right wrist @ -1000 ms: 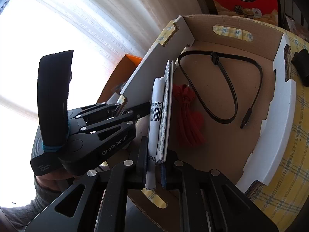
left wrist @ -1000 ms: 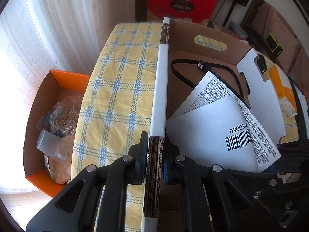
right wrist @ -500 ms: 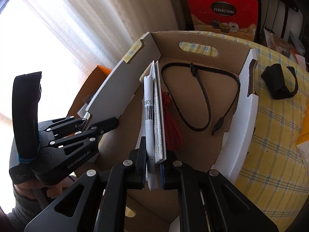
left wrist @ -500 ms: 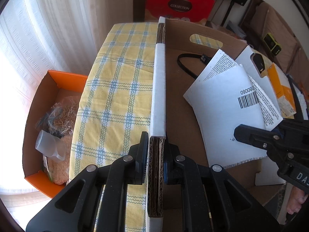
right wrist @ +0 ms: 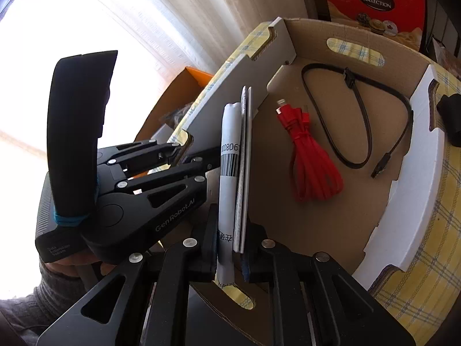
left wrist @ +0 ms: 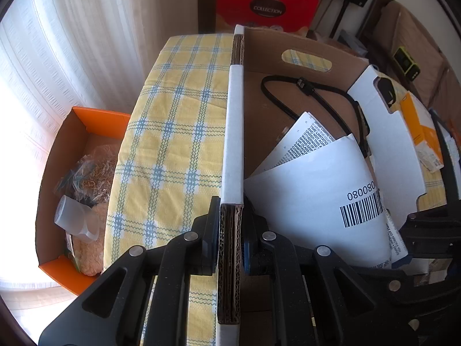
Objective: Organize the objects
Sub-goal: 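Open the right tool to release the white papers inside the box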
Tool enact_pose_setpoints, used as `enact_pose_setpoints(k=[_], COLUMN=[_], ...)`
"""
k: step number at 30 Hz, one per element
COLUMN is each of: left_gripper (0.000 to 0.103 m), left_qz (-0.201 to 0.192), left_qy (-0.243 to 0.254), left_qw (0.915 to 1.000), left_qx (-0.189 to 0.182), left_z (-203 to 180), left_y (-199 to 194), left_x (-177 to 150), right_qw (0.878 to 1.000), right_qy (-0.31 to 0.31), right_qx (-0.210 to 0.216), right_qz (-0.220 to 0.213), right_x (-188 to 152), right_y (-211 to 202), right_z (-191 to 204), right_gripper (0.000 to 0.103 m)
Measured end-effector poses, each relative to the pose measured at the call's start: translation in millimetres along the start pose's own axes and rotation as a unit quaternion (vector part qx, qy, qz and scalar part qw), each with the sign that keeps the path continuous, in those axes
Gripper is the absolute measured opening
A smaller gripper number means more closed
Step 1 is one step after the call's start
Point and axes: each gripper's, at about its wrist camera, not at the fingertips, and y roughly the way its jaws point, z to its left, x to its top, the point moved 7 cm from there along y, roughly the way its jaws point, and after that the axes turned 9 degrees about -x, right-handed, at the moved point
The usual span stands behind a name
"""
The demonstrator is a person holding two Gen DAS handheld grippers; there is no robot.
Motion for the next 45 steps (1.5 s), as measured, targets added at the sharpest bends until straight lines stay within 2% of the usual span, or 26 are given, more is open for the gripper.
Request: enact_pose_setpoints(k=[2, 4, 6, 8, 11, 13, 14, 15, 16, 22, 25, 30, 35, 38, 45], left_gripper=[0.011, 0.011, 0.011, 0.011, 0.011, 0.011, 0.011, 0.011, 0.011, 0.010, 0.010, 0.010, 0.010, 0.010, 0.010], left_qz=[0.000, 0.001, 0.001, 0.001, 0.001, 0.000, 0.000, 0.001, 0.001, 0.002, 0.002, 0.004, 0.003, 0.003, 0.004], left_qy=[-0.001, -0.001, 0.001, 0.002, 0.002, 0.000, -0.001, -0.001, -0.001, 0.000, 0.002, 0.002, 0.002, 0.002, 0.002], left_qw=[1.0000, 1.0000, 1.0000, 1.0000, 1.0000, 1.0000, 1.0000, 1.0000, 1.0000, 1.0000, 1.0000, 1.0000, 1.0000, 1.0000, 1.0000], left_qx=[-0.001, -0.003, -0.002, -0.002, 0.000, -0.002, -0.003, -0.003, -0.003, 0.000, -0.001, -0.002, -0.003, -0.003, -0.003], left_z=[0, 0, 1, 1, 2, 2, 3, 3, 3, 3, 3, 3, 4, 4, 3], left_y=[0, 0, 0, -1, 0, -1, -1, -1, -1, -1, -1, -1, -2, -2, -2], left_x=[0, 0, 0, 0, 0, 0, 0, 0, 0, 1, 1, 1, 1, 1, 0], right_qw=[1.000, 0.999, 0.999, 0.999, 0.998, 0.998, 0.998, 0.998, 0.997, 0.998, 0.999, 0.996, 0.986, 0.981, 0.968], right_qy=[0.006, 0.010, 0.017, 0.025, 0.032, 0.035, 0.040, 0.044, 0.050, 0.037, 0.022, -0.043, -0.120, -0.157, -0.233], right_qx=[-0.020, -0.035, -0.038, -0.035, -0.027, -0.033, -0.032, -0.031, -0.030, -0.039, -0.026, -0.075, -0.111, -0.108, -0.087], right_qz=[0.009, 0.004, -0.009, -0.026, -0.038, -0.037, -0.040, -0.043, -0.043, -0.037, -0.038, -0.022, 0.004, 0.020, 0.026], right_x=[-1, -1, 1, 3, 7, 9, 10, 10, 12, 2, 3, 15, 24, 22, 21], right_y=[5, 3, -4, -15, -22, -21, -21, -21, -21, -21, -29, -39, -46, -44, -38], right_z=[-6, -13, -20, -25, -30, -33, -36, -38, -43, -40, -35, -34, -35, -34, -22], right_gripper=[0.027, 0.046, 0.054, 0.056, 0.052, 0.044, 0.040, 0.026, 0.018, 0.012, 0.010, 0.009, 0.009, 0.009, 0.009])
